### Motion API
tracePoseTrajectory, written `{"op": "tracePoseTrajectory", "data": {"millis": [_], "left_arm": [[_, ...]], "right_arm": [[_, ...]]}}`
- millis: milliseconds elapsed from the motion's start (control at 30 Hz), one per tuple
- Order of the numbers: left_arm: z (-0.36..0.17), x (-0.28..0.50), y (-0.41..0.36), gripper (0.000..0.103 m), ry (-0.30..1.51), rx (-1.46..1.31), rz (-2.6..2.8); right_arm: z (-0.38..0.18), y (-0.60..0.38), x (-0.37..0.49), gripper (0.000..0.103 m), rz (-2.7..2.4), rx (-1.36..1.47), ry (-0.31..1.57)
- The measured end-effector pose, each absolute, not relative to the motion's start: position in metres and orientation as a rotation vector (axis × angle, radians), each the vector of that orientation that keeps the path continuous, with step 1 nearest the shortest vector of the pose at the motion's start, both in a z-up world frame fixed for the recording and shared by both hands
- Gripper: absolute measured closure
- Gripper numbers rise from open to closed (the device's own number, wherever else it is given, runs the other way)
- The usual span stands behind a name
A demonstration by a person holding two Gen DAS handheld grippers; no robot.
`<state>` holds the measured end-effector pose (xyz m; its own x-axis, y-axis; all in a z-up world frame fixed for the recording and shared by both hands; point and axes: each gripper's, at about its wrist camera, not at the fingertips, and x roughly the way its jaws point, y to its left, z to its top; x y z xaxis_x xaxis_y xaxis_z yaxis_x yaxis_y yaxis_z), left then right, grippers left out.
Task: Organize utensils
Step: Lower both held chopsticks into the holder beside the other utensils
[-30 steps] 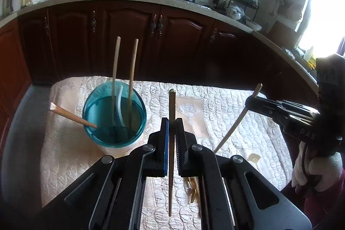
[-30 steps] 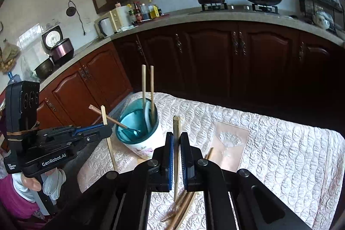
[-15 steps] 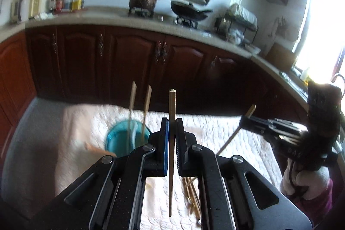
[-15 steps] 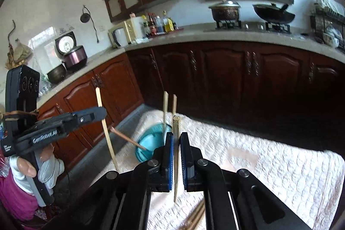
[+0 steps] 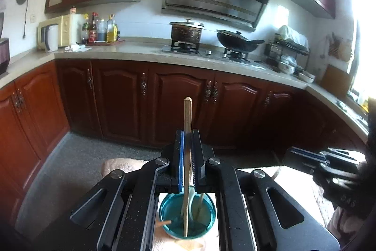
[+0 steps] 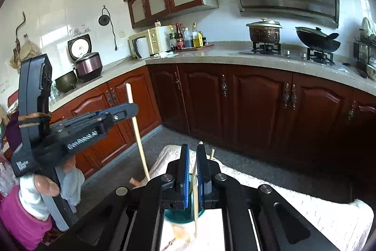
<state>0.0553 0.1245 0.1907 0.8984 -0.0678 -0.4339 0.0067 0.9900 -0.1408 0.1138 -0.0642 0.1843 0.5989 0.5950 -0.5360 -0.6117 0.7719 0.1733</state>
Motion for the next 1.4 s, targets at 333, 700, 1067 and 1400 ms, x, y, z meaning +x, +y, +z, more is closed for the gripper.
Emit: {"op": "tracePoseTrajectory", "data": {"millis": [333,700,1067,1400], "left_arm": [[0.145,0.093,0.130,0.099,0.500,-0.125,0.011],[0.126,0.103,0.130,0.099,0.549,-0.150,0.000],[0.117,0.113,0.135,0.099,0.586,-0.177,-0.005],[0.116,0.116,0.131,0.099,0.608,-0.186,-0.038]], "right_arm": [[0.133,-0.062,0.140,0.097,0.707,-0.020,0.714],[-0.007,-0.096,0.203,0.096,0.611,0.114,1.036],[-0.091,-0.064,0.254,0.094,0.717,0.291,1.199],[-0.125,-0.039,0.286,0.085,0.789,0.372,1.261]]}}
